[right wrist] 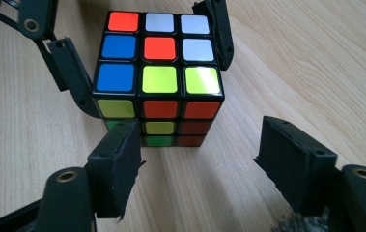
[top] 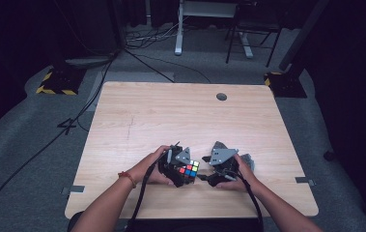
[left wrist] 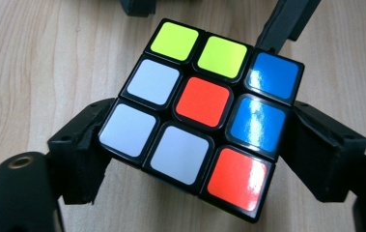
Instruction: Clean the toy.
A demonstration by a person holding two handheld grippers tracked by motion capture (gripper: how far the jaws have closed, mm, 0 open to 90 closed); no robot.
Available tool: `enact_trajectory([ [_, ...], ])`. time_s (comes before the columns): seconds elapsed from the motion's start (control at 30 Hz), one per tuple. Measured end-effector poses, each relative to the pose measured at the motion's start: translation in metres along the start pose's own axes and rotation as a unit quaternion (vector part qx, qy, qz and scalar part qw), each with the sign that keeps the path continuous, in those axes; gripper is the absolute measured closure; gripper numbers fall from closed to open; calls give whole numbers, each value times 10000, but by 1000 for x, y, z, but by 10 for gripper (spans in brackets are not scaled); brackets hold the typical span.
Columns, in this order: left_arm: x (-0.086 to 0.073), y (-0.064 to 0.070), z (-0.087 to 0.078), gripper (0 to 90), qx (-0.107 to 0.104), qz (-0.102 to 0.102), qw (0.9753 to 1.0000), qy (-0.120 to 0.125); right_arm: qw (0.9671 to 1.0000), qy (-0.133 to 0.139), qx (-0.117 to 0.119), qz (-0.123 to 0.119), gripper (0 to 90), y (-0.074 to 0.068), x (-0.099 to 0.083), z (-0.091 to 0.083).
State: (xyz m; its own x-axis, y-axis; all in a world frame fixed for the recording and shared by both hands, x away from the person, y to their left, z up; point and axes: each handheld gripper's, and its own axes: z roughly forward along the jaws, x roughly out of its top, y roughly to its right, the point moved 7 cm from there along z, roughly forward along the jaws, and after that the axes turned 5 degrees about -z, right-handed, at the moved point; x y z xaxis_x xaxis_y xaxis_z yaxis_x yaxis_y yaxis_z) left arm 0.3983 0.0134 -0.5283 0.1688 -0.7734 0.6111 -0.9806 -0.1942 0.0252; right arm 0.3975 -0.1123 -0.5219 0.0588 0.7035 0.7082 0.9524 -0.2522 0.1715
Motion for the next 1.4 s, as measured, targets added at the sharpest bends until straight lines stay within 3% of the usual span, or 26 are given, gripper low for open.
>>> enact_trajectory([
  [0.3, -1, 2, 1, 169, -96, -85, 9999, 40, 10000, 83, -53, 12, 307, -1, 1, -1],
  [0.4, -1, 2, 2, 156, -53, -21, 10000, 17, 9996, 287, -22, 33, 296, -3, 6, -4],
  [0.57, -2, 1, 1, 152, -2, -41, 10000, -16, 9994, 325, -121, -42, 296, -3, 9, -5],
  [0.8, -1, -2, -1, 157, 28, -15, 10000, 52, 9999, 113, -112, 5, 330, -2, 3, 3],
  [1.0, -2, -1, 0, 154, -33, 28, 10000, 38, 9999, 113, -18, -28, 331, -6, 3, 4],
  [1.13, -4, 2, -1, 145, -52, 84, 9999, -111, 9999, 104, -10, -39, 316, -6, 4, 6],
  [1.23, -8, 3, -3, 91, -106, -13, 9996, -258, 9998, 80, -160, -23, 326, -5, 6, 6],
  [1.33, -10, 1, -4, 45, -95, -145, 9996, -240, 9993, 61, -373, 15, 338, -1, 7, 8],
  [1.4, -12, 0, -5, 24, 7, -226, 9991, -346, 9988, 62, -480, 89, 350, 3, 7, 9],
])
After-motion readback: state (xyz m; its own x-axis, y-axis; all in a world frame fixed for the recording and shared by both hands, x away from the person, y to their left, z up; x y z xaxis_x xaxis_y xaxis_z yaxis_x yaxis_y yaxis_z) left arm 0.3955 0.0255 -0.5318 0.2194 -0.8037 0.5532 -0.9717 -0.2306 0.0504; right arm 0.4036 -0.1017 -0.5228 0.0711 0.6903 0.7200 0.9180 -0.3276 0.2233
